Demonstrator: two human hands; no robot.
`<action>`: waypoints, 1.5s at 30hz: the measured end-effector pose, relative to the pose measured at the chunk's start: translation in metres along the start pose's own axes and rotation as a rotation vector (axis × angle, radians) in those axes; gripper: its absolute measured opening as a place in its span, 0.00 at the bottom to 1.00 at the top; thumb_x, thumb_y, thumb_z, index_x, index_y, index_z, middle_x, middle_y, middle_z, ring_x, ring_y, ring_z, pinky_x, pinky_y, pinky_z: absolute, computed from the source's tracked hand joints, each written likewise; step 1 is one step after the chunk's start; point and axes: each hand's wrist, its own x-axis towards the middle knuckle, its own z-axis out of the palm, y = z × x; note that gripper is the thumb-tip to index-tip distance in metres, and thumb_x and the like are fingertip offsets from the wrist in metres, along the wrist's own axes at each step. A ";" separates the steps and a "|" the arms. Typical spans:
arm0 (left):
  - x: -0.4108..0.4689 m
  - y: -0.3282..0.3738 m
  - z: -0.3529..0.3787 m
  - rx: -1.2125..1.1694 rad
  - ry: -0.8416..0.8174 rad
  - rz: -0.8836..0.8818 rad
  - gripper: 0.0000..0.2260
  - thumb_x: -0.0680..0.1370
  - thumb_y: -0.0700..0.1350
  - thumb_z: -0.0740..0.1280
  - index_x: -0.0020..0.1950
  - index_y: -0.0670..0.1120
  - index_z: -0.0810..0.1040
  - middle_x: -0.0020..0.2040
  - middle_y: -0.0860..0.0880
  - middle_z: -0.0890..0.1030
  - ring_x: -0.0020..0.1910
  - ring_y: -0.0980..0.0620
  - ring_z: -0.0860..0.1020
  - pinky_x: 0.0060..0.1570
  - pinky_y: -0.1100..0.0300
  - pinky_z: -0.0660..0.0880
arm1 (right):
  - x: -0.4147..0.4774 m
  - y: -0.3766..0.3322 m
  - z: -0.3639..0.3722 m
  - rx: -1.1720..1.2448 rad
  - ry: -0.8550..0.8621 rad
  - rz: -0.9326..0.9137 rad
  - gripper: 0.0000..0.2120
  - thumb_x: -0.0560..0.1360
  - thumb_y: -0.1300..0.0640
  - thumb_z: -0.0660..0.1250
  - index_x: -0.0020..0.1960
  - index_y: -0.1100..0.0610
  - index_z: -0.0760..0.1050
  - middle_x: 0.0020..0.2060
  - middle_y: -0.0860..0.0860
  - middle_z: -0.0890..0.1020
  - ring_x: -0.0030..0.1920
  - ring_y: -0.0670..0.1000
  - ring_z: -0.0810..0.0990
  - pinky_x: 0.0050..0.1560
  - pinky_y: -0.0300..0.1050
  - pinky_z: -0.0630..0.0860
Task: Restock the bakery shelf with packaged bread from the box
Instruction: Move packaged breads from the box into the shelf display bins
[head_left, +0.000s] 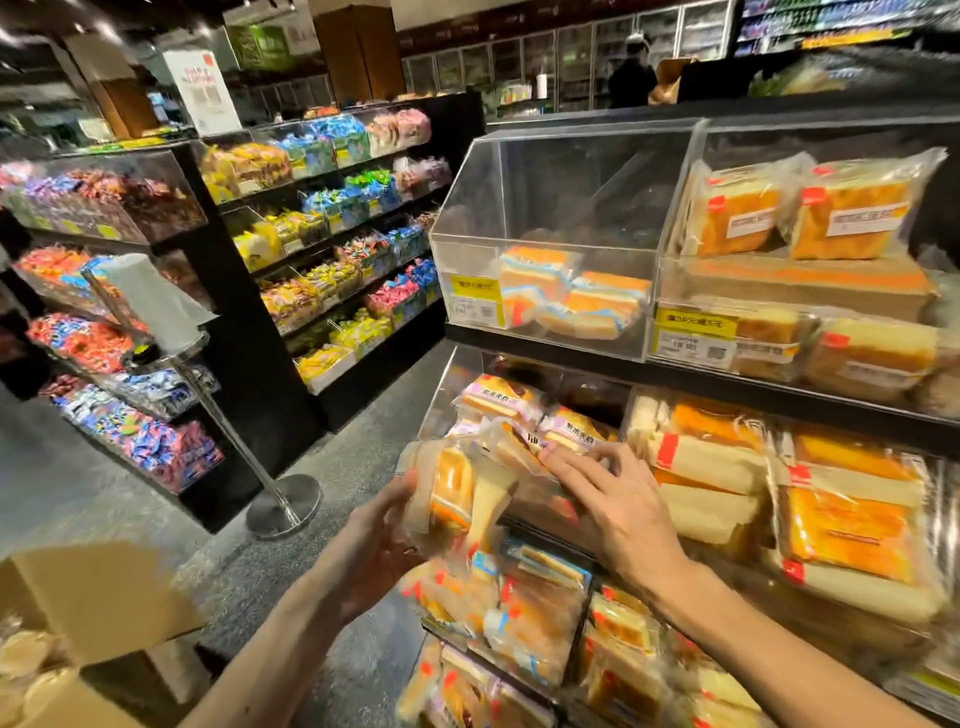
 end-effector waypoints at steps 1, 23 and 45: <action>0.007 0.003 -0.002 0.014 0.006 -0.002 0.18 0.74 0.52 0.65 0.59 0.43 0.79 0.48 0.43 0.85 0.41 0.48 0.84 0.41 0.52 0.80 | 0.004 0.005 0.006 -0.026 0.010 0.006 0.38 0.62 0.63 0.82 0.67 0.51 0.69 0.61 0.45 0.74 0.50 0.54 0.70 0.35 0.55 0.79; 0.197 0.067 -0.046 0.268 -0.292 -0.137 0.47 0.60 0.57 0.84 0.69 0.34 0.71 0.62 0.31 0.78 0.61 0.32 0.76 0.58 0.38 0.73 | 0.087 0.091 0.138 -0.308 -0.675 0.707 0.32 0.74 0.45 0.70 0.72 0.59 0.66 0.67 0.56 0.70 0.70 0.59 0.64 0.73 0.50 0.59; 0.217 0.124 -0.047 0.133 -0.546 -0.349 0.20 0.68 0.51 0.69 0.54 0.39 0.80 0.45 0.39 0.86 0.39 0.46 0.85 0.34 0.54 0.82 | 0.124 0.024 0.086 0.620 -0.620 0.976 0.19 0.74 0.65 0.72 0.63 0.57 0.75 0.58 0.51 0.80 0.61 0.50 0.78 0.61 0.40 0.75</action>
